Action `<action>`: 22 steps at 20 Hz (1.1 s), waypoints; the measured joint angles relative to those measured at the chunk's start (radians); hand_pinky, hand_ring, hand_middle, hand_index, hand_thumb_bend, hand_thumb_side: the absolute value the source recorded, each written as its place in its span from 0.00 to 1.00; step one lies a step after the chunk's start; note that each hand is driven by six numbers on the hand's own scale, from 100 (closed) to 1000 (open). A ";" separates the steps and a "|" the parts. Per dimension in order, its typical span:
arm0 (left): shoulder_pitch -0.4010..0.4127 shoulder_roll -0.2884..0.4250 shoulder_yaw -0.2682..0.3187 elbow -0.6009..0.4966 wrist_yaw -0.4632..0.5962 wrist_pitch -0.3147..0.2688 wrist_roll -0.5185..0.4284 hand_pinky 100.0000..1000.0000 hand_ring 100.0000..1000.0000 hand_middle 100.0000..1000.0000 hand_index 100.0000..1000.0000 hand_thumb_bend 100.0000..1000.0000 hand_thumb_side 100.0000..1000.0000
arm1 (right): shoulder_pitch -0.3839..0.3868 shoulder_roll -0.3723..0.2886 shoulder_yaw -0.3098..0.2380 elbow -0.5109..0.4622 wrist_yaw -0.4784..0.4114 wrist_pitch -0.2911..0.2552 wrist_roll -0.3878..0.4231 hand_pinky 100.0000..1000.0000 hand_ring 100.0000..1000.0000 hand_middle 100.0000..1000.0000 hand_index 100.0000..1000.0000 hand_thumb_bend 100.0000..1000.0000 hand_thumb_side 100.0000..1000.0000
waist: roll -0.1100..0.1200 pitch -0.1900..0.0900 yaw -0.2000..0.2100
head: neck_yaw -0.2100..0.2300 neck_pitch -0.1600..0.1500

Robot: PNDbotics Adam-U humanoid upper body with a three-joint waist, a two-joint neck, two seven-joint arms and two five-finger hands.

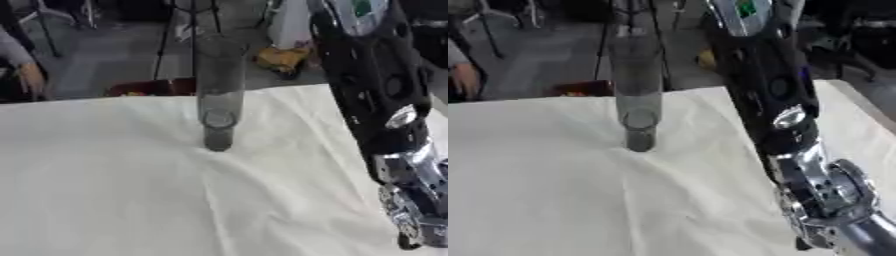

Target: Arrange flowers into the vase.

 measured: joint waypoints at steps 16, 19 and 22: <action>-0.022 0.000 -0.006 0.000 0.006 -0.005 -0.006 0.78 0.90 0.93 0.97 0.00 1.00 | -0.024 0.040 -0.019 0.063 -0.007 -0.069 -0.041 0.00 0.00 0.00 0.00 0.00 0.25 | 0.001 0.035 0.037 | -0.028 -0.008; -0.029 0.000 -0.006 0.000 0.009 -0.007 -0.007 0.78 0.90 0.93 0.97 0.00 1.00 | -0.027 0.042 -0.020 0.070 -0.010 -0.081 -0.043 0.00 0.00 0.00 0.00 0.00 0.25 | 0.002 0.045 0.042 | -0.038 -0.018; -0.030 0.000 -0.006 0.000 0.010 -0.007 -0.008 0.78 0.90 0.93 0.97 0.00 1.00 | -0.028 0.046 -0.022 0.078 -0.013 -0.084 -0.044 0.00 0.00 0.00 0.00 0.00 0.25 | 0.004 0.053 0.046 | -0.044 -0.027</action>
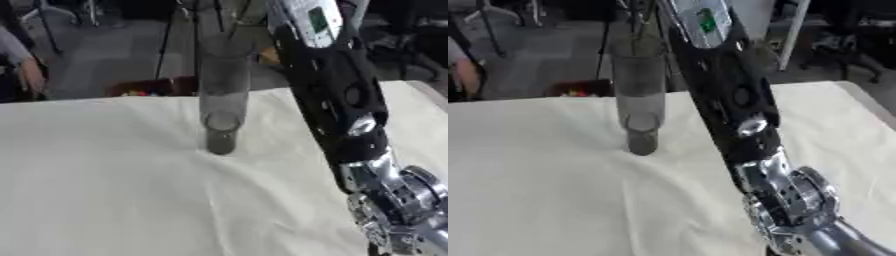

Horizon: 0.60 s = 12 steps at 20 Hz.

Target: Arrange flowers into the vase.

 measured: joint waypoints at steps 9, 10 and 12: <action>-0.007 0.000 0.000 0.000 0.000 -0.002 -0.002 0.78 0.90 0.93 0.97 0.00 1.00 | 0.000 0.001 -0.002 0.033 0.013 -0.014 0.009 0.00 0.00 0.00 0.00 0.00 0.25 | -0.002 0.020 0.011 | -0.017 -0.020; -0.007 0.000 0.000 0.000 0.000 -0.002 -0.002 0.78 0.90 0.93 0.97 0.00 1.00 | 0.000 0.000 -0.003 0.039 0.015 -0.016 0.009 0.00 0.00 0.00 0.00 0.00 0.25 | -0.003 0.022 0.012 | -0.018 -0.022; -0.008 0.000 0.000 0.000 0.000 -0.002 -0.002 0.78 0.90 0.93 0.97 0.00 1.00 | 0.000 -0.002 -0.004 0.048 0.016 -0.019 0.010 0.00 0.00 0.00 0.00 0.00 0.24 | -0.003 0.026 0.014 | -0.022 -0.028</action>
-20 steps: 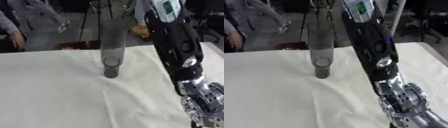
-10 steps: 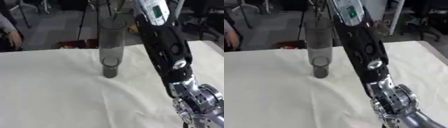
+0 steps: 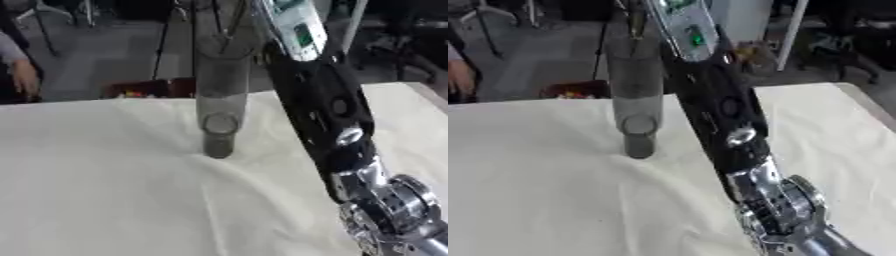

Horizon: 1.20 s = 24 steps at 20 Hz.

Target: Arrange flowers into the vase.

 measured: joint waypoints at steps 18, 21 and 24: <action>-0.001 0.000 0.000 0.000 0.000 0.001 -0.001 0.78 0.90 0.93 0.97 0.00 1.00 | 0.000 -0.006 -0.004 0.062 -0.006 0.098 -0.026 0.00 0.00 0.00 0.00 0.00 0.29 | -0.007 0.016 0.003 | -0.013 -0.008; -0.001 0.000 0.000 0.000 0.000 0.001 -0.001 0.78 0.90 0.93 0.97 0.00 1.00 | 0.000 -0.006 0.001 0.065 -0.005 0.140 -0.046 0.00 0.04 0.00 0.00 0.07 0.37 | -0.008 0.016 0.003 | -0.013 -0.008; -0.001 0.000 0.000 0.000 0.000 0.001 -0.001 0.78 0.90 0.93 0.97 0.00 1.00 | 0.000 -0.006 0.002 0.065 0.005 0.172 -0.060 0.00 0.10 0.00 0.00 0.26 0.52 | -0.009 0.016 0.003 | -0.013 -0.009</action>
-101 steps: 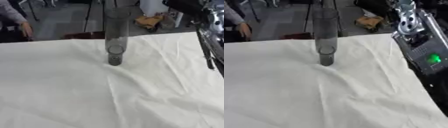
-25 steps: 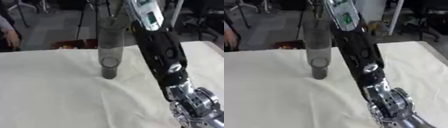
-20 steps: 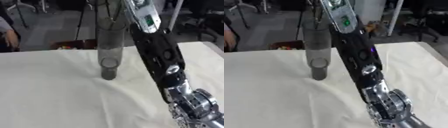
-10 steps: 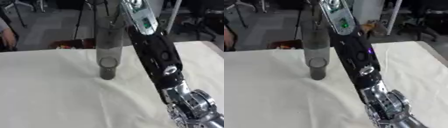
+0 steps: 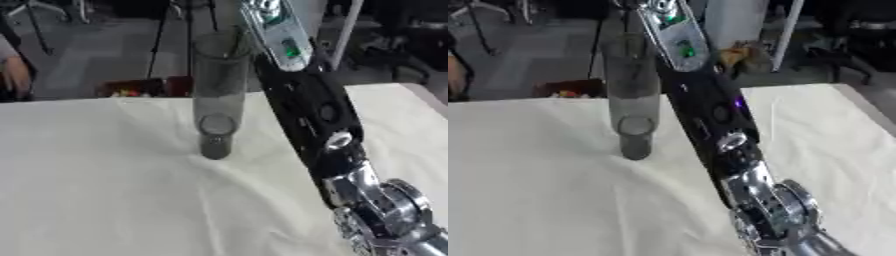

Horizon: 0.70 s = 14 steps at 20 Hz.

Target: Arrange flowers into the vase.

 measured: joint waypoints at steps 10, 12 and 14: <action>0.000 0.000 0.000 0.000 0.000 0.000 0.000 0.78 0.90 0.93 0.97 0.00 1.00 | 0.006 0.000 0.005 0.010 0.055 0.024 -0.003 0.00 0.19 0.00 0.05 0.42 0.69 | -0.004 0.000 0.001 | -0.001 -0.001; 0.000 0.000 0.000 0.000 0.000 0.000 0.000 0.78 0.90 0.93 0.98 0.00 1.00 | 0.006 0.000 0.005 0.014 0.058 0.023 -0.003 0.00 0.19 0.01 0.07 0.42 0.72 | -0.005 0.000 0.001 | -0.001 -0.001; 0.000 0.001 0.000 0.000 0.000 0.000 0.000 0.78 0.90 0.93 0.98 0.00 1.00 | 0.006 0.000 0.005 0.018 0.058 0.023 -0.002 0.00 0.20 0.04 0.09 0.42 0.74 | -0.005 0.000 0.001 | -0.001 -0.001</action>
